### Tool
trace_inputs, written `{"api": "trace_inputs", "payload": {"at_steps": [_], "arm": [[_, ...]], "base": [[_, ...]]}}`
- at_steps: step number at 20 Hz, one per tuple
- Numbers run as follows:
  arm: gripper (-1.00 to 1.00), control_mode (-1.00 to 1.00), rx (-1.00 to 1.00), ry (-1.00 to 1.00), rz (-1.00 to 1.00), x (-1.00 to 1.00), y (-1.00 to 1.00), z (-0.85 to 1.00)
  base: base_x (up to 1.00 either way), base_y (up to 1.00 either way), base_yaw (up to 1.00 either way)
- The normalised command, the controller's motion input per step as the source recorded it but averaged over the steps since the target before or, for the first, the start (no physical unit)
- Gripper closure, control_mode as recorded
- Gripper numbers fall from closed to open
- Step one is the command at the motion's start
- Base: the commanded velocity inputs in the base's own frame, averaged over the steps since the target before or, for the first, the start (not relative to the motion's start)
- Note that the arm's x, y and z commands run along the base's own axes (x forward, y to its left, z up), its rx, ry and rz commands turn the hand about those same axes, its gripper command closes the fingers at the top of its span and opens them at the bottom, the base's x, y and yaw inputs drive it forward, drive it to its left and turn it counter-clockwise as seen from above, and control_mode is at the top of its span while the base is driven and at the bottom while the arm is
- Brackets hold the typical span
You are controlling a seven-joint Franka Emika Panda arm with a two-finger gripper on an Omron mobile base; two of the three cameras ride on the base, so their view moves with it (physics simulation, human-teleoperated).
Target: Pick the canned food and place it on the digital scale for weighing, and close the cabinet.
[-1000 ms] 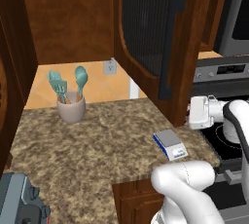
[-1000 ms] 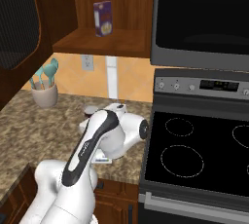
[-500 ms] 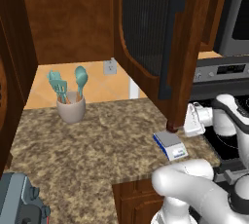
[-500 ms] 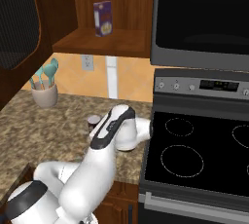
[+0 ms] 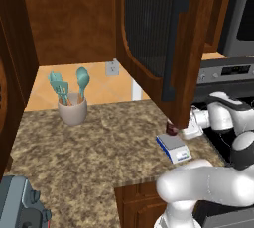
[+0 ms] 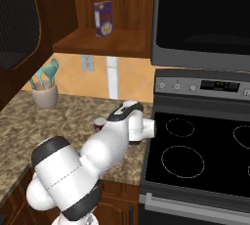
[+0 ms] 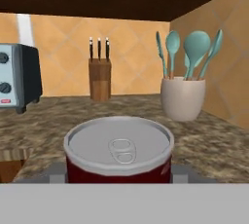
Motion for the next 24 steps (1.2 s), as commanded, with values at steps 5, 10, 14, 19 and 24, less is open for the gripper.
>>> {"api": "trace_inputs", "payload": {"at_steps": [5, 10, 14, 19, 24], "arm": [[1.0, -1.0, 0.0, 0.0, 0.0, 0.33, -0.01, -0.48], [1.0, -1.0, 0.0, 0.0, 0.0, 0.08, -0.1, -0.34], [1.0, -1.0, 0.0, 0.0, 0.0, 0.1, 0.0, -0.32], [1.0, -1.0, 0.0, 0.0, 0.0, -0.07, 0.0, -0.19], [1.0, -1.0, 0.0, -0.02, 0.0, -0.39, 0.0, -0.03]], "base": [[0.0, 0.0, 0.0], [0.0, 0.0, 0.0], [0.0, 0.0, 0.0], [0.0, 0.0, 0.0], [0.0, 0.0, 0.0]]}}
